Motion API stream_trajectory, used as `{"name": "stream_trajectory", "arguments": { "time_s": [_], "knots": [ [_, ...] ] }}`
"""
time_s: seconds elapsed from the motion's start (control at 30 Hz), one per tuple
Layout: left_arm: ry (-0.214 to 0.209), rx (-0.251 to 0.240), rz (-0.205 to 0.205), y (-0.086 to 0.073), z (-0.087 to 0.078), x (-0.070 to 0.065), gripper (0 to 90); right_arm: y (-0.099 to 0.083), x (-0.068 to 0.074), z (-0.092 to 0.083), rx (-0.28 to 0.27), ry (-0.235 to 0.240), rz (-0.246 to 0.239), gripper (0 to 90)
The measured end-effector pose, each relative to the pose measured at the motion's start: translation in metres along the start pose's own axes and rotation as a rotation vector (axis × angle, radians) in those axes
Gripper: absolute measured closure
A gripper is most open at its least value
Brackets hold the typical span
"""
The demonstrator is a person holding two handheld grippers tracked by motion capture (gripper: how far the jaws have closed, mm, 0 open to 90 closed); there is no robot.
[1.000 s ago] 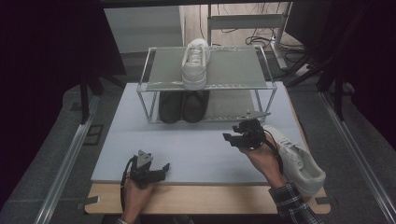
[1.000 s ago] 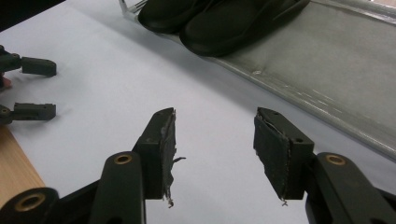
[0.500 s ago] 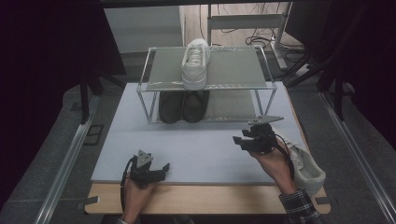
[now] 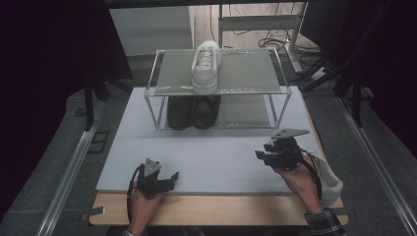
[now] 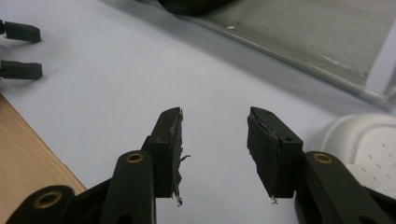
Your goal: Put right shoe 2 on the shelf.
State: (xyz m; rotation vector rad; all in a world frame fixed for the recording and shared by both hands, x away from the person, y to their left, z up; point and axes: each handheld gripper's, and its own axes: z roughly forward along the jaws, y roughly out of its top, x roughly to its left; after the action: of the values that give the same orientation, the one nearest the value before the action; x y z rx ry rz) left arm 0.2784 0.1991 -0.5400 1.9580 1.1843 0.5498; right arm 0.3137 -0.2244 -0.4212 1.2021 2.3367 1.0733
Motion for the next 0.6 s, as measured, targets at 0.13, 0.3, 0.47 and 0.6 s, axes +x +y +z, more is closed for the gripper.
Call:
{"name": "stream_trajectory", "arguments": {
  "time_s": [0.13, 0.3, 0.47, 0.6],
  "knots": [
    [0.0, -0.002, -0.002, 0.0, 0.0, 0.0, 12.2, -0.006, -0.004, -0.008, 0.004, -0.013, 0.007, 55.3],
    [0.0, -0.002, -0.003, 0.0, 0.0, 0.0, 12.2, -0.015, -0.008, -0.015, 0.029, -0.039, 0.011, 58.5],
    [-0.001, 0.001, -0.001, 0.0, 0.0, 0.0, 12.2, -0.022, -0.012, -0.026, 0.033, -0.067, 0.025, 61.3],
    [0.0, 0.0, -0.001, 0.0, 0.0, 0.0, 12.2, -0.026, -0.015, -0.036, 0.039, -0.085, 0.03, 62.3]
  ]
}}
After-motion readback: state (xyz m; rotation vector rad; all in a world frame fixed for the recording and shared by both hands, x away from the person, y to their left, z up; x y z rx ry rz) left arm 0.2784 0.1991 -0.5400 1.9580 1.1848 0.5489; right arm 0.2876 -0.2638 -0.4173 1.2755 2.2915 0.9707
